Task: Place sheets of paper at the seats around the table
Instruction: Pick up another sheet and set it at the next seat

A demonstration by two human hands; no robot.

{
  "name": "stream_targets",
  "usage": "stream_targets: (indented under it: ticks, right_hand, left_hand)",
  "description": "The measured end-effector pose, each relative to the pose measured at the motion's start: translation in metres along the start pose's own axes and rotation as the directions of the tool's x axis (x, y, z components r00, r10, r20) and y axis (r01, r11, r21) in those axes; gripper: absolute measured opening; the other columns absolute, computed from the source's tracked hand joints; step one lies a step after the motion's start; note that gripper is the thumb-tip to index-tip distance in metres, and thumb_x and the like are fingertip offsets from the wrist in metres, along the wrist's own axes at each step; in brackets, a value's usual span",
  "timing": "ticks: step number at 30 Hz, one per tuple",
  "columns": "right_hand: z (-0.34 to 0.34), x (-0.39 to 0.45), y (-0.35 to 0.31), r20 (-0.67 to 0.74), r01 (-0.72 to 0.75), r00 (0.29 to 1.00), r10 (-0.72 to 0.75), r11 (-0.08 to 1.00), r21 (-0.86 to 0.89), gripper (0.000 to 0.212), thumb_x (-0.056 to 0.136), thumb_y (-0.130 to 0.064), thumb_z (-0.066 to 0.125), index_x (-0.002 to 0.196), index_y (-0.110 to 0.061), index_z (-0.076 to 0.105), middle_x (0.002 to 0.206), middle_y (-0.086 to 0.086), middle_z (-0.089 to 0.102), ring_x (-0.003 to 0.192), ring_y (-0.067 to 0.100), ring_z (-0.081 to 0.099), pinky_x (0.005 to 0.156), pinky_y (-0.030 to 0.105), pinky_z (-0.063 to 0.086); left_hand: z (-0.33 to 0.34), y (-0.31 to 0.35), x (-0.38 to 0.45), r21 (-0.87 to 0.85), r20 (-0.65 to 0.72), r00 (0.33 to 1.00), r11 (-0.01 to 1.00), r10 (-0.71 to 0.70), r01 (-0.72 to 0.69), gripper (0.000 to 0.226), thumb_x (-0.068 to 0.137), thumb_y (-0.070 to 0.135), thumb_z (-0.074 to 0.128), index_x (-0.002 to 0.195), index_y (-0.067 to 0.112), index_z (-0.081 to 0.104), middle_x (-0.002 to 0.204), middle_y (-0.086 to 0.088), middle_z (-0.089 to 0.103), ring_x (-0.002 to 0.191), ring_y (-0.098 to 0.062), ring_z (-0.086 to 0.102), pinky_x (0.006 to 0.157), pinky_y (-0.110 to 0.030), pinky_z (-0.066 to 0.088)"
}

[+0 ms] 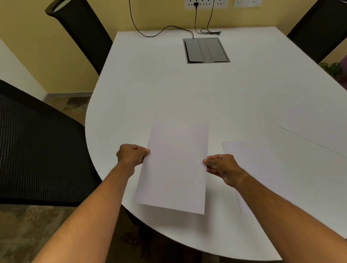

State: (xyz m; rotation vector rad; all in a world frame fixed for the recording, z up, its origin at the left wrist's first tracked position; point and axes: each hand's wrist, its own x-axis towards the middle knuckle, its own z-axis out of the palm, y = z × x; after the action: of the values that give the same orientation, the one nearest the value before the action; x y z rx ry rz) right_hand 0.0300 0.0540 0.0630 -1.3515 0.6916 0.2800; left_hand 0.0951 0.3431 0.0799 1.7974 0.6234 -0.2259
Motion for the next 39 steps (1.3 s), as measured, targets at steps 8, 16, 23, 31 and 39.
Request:
stream_targets:
  ticks: [8,16,23,31,39]
  right_hand:
    - [0.026,0.036,0.0,0.026,-0.029,0.999,0.028,0.998,0.057,0.017,0.077,0.002,0.078,0.09,0.0,0.067,0.094,0.016,0.073,0.08,0.023,0.071,0.062,0.023,0.058]
    - [0.056,0.077,-0.004,0.037,-0.068,0.997,0.065,0.991,0.113,0.013,0.079,0.002,0.077,0.088,0.0,0.068,0.096,0.018,0.072,0.082,0.024,0.071,0.061,0.022,0.058]
    - [0.089,0.092,-0.004,0.004,-0.094,0.995,0.095,0.982,0.163,0.014,0.079,0.002,0.077,0.09,0.003,0.069,0.095,0.018,0.07,0.086,0.024,0.07,0.063,0.022,0.059]
    - [0.143,0.115,0.003,-0.111,-0.079,0.988,0.108,0.966,0.245,0.012,0.079,0.002,0.077,0.089,0.002,0.07,0.097,0.019,0.071,0.084,0.022,0.071,0.065,0.024,0.06]
    - [0.198,0.141,0.017,-0.22,-0.108,0.957,0.191,0.935,0.339,0.016,0.078,0.001,0.079,0.091,0.002,0.07,0.099,0.019,0.072,0.087,0.025,0.072,0.07,0.027,0.059]
  left_hand:
    - [-0.007,0.017,0.05,0.091,0.013,1.0,0.996,0.013,-0.014,0.01,0.071,0.005,0.084,0.072,0.004,0.074,0.079,-0.006,0.074,0.073,-0.017,0.072,0.057,-0.02,0.054]
    - [-0.006,0.038,0.104,0.22,-0.013,1.0,0.975,0.018,-0.015,0.011,0.072,0.007,0.084,0.068,0.008,0.074,0.075,-0.002,0.073,0.067,-0.014,0.069,0.056,-0.02,0.054]
    - [-0.012,0.057,0.151,0.309,-0.013,0.999,0.95,0.037,-0.031,0.013,0.072,0.007,0.084,0.066,0.01,0.074,0.073,-0.001,0.072,0.068,-0.015,0.07,0.059,-0.021,0.054]
    - [-0.016,0.075,0.221,0.398,0.069,0.995,0.913,0.075,-0.096,0.01,0.07,0.008,0.085,0.067,0.009,0.076,0.074,-0.002,0.074,0.069,-0.015,0.07,0.066,-0.024,0.057]
    - [-0.018,0.082,0.291,0.491,0.159,0.985,0.861,0.065,-0.136,0.011,0.069,0.012,0.087,0.069,0.011,0.076,0.077,-0.002,0.072,0.074,-0.016,0.066,0.073,-0.027,0.057]
